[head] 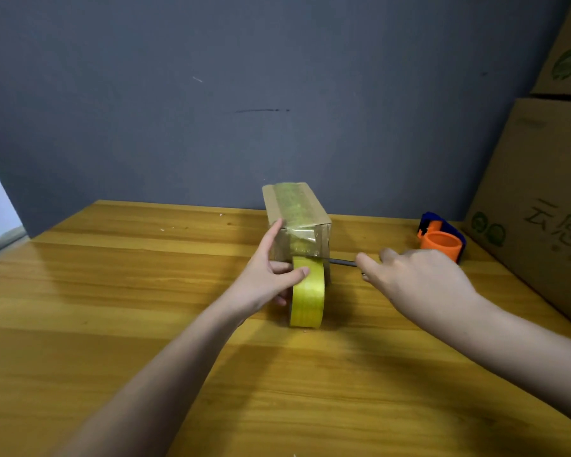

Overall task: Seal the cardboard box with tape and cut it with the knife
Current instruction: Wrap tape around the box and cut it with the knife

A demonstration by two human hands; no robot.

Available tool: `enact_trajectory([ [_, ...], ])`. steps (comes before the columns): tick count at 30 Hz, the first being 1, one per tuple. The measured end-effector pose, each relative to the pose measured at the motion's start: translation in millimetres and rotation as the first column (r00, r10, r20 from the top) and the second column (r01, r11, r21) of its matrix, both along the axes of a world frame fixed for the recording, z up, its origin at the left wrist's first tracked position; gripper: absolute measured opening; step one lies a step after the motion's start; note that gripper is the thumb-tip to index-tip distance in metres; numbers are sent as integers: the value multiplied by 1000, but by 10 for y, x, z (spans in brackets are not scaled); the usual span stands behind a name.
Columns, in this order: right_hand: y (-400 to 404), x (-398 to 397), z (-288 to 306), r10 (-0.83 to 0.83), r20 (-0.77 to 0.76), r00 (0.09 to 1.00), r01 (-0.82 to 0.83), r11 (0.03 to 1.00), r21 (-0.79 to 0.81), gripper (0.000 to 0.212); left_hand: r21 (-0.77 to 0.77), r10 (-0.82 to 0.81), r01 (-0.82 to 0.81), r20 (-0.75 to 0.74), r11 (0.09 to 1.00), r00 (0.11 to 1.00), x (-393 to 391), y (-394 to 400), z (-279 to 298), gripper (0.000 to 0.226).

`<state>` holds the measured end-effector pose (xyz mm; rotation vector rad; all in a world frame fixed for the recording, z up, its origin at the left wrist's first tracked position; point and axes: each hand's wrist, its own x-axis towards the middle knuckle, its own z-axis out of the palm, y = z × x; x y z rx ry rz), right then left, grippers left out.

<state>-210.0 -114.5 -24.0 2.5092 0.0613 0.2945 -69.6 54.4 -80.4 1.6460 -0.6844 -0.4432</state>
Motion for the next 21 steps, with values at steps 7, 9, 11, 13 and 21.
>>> enact_trajectory([
  [7, -141, 0, -115, -55, 97, 994, 53, 998, 24, 25, 3, -6, 6, 5, 1000, 1000, -11, 27, 24, 93],
  [9, -182, -25, -116, -67, 99, 993, 63, 997, 49, 19, -11, -16, 16, 8, 1000, 1000, -9, 31, 13, 92],
  [11, -219, -65, -167, -81, 97, 992, 76, 996, 55, 23, -33, -9, 10, 30, 999, 1000, -18, 23, -1, 94],
  [13, -255, -103, -197, -110, 129, 985, 101, 992, 76, 22, -58, 10, -5, 70, 998, 997, -41, 14, -34, 95],
  [21, -523, -164, -520, -345, 17, 938, 235, 673, 701, 21, -123, 146, -138, 55, 983, 988, -307, -41, -139, 50],
])
